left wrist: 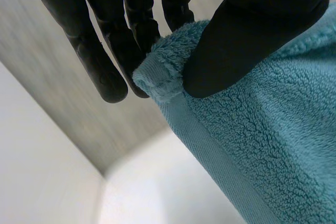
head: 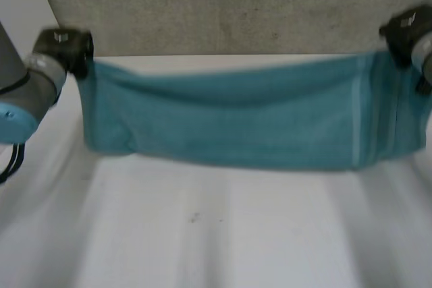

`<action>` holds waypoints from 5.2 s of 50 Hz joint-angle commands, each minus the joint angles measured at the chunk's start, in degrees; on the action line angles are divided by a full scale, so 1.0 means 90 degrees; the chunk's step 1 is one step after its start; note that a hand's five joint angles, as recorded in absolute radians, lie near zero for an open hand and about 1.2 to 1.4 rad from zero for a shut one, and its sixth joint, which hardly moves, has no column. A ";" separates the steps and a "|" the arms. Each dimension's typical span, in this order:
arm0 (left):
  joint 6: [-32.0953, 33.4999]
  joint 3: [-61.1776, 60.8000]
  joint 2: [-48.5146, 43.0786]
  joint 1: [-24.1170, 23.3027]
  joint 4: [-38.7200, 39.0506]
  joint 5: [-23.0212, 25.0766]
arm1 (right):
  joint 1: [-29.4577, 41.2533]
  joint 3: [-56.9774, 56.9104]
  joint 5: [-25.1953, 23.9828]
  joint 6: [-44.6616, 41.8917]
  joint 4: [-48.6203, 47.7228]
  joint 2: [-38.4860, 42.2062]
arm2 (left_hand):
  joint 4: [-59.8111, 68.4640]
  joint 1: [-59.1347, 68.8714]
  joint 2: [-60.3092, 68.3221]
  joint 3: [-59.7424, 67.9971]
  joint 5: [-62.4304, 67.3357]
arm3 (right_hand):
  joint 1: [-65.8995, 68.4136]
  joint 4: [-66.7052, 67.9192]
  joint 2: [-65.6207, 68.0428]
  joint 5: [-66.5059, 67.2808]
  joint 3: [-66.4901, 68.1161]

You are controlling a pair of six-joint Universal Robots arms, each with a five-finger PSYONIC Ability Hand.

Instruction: Fold the laundry

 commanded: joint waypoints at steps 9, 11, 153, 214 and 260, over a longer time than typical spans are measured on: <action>0.0042 0.1234 0.0438 -0.0171 0.3683 -0.0567 | 0.0589 -0.1024 0.0511 0.0340 -0.3111 -0.0375 | 0.1140 0.1448 0.1136 0.1161 0.1296 | 0.2602 0.1273 0.1351 0.1471 0.1328; 0.0013 0.0914 0.0496 -0.0171 0.3508 -0.0558 | 0.0589 -0.0541 0.0481 0.0350 -0.3111 -0.0613 | 0.1140 0.1448 0.1136 0.1161 0.1296 | 0.2602 0.1273 0.1351 0.1471 0.1328; -0.0163 -0.4362 0.1521 -0.0386 0.2628 -0.0225 | -0.2184 0.5055 -0.2690 0.1140 -0.1226 -0.1171 | -0.6638 -0.6330 -0.6642 -0.6617 -0.6482 | -0.2139 -0.3468 -0.3391 -0.3271 -0.3413; -0.0221 -0.4713 0.1638 -0.0396 0.2677 -0.0245 | -0.1632 0.3298 -0.0593 0.0622 -0.2877 -0.0299 | -0.6638 -0.6330 -0.6642 -0.6617 -0.6482 | 0.2602 0.1273 0.1351 0.1471 0.1328; -0.0212 -0.3131 0.0623 -0.2085 0.2941 -0.0206 | 0.2398 0.4095 -0.0212 0.3110 -0.3073 -0.0972 | -0.6638 -0.6330 -0.6642 -0.6617 -0.6482 | -0.5176 -0.6505 -0.6427 -0.6307 -0.6449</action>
